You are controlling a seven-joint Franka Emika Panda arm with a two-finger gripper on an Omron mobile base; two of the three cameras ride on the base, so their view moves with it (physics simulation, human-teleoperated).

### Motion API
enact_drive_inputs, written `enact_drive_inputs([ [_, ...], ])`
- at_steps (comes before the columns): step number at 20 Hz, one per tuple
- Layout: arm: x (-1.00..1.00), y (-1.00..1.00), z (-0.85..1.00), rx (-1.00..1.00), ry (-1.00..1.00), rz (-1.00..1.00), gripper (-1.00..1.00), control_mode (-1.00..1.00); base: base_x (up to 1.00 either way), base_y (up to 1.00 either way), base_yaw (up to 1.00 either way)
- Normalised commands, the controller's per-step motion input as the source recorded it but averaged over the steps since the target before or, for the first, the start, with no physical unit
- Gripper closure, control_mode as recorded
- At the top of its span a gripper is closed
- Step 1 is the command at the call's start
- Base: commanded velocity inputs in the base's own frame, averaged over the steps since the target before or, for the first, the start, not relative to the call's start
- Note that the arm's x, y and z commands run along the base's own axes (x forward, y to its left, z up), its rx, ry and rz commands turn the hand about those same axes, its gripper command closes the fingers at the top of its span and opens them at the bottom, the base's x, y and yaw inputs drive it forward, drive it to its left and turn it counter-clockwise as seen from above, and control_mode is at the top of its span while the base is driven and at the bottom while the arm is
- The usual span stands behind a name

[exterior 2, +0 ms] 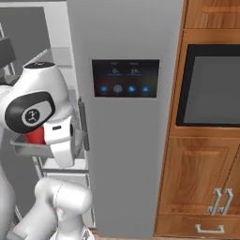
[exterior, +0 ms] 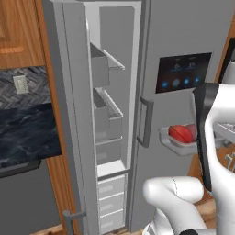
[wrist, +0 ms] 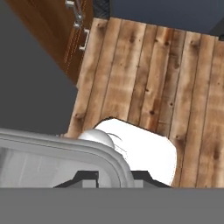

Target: Take the onion and onion out of the freezer and place them in the tupperware container on the counter. Then put the tupperware containing the vegetables back in the freezer.

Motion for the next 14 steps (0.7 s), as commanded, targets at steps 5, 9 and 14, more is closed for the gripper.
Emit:
enact_drive_inputs([
  [5,0.0,0.0,0.0,0.0,0.0,0.0,1.0,1.0,0.42,0.05,-0.11],
  [9,-0.28,0.12,0.04,0.0,-0.04,-0.01,1.0,-1.0,-0.07,0.14,-0.03],
  [14,-0.58,0.27,0.29,0.04,-0.15,-0.01,1.0,-1.0,0.0,0.0,0.0],
])
